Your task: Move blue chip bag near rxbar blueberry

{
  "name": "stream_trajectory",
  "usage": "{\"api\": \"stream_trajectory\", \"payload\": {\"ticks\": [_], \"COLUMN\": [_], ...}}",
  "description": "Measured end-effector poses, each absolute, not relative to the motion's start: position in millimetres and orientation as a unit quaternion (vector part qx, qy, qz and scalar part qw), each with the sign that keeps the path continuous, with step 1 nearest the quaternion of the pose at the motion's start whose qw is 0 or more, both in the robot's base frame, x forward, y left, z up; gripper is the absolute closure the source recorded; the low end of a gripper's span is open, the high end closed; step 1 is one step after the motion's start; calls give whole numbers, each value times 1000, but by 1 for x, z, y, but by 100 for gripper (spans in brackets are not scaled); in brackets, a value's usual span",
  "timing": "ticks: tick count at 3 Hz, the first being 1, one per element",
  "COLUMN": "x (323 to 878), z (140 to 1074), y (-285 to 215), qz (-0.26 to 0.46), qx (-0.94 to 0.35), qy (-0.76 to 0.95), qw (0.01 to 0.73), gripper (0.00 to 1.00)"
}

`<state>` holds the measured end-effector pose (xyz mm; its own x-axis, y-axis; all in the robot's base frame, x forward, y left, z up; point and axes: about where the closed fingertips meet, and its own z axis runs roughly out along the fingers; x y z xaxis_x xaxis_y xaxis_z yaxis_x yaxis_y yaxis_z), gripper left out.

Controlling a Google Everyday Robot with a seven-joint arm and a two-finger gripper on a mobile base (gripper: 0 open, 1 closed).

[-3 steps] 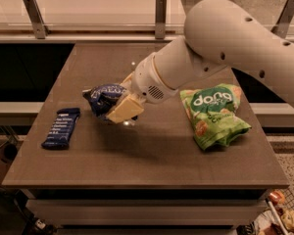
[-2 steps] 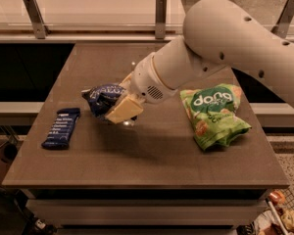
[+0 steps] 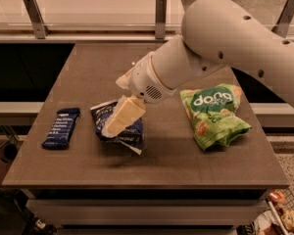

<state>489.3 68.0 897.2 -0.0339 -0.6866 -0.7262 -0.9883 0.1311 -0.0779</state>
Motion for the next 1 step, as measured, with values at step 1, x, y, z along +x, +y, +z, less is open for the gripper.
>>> {"api": "stream_trajectory", "payload": {"ticks": [1], "x": [489], "z": [897], "y": [68], "qz": [234], "qx": [-616], "qy": [680], "qw": [322], "gripper": [0]}}
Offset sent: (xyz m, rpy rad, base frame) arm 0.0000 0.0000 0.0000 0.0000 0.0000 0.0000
